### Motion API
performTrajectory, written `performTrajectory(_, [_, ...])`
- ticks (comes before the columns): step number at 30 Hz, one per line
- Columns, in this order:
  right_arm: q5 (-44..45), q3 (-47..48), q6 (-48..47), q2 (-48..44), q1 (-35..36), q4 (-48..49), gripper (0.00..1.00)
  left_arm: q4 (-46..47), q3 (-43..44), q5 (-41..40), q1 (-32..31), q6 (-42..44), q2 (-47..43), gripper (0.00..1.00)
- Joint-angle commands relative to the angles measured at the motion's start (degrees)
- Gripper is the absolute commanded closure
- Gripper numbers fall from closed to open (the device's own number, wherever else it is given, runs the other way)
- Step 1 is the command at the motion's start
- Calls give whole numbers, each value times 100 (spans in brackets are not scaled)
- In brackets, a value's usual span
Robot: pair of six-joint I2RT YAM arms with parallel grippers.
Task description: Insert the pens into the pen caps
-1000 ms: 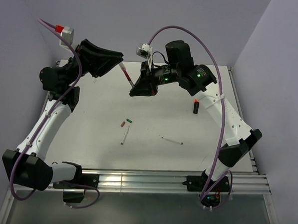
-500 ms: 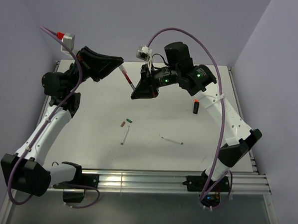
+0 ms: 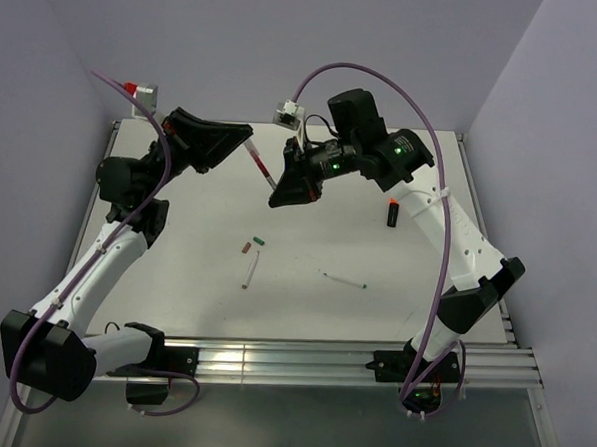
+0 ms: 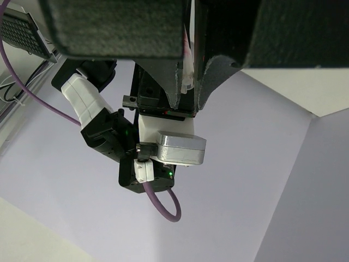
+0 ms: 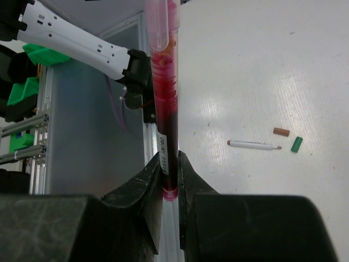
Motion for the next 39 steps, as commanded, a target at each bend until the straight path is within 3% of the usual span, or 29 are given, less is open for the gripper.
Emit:
performTrajectory(1, [-55,408,-105,-251,74,1067,100,-444,-335,842,-353,56,-3,100])
performTrajectory(39, [-55,733,-105,-40,83,1058,100,-1060,-1671,658,-1434,284,-416,100])
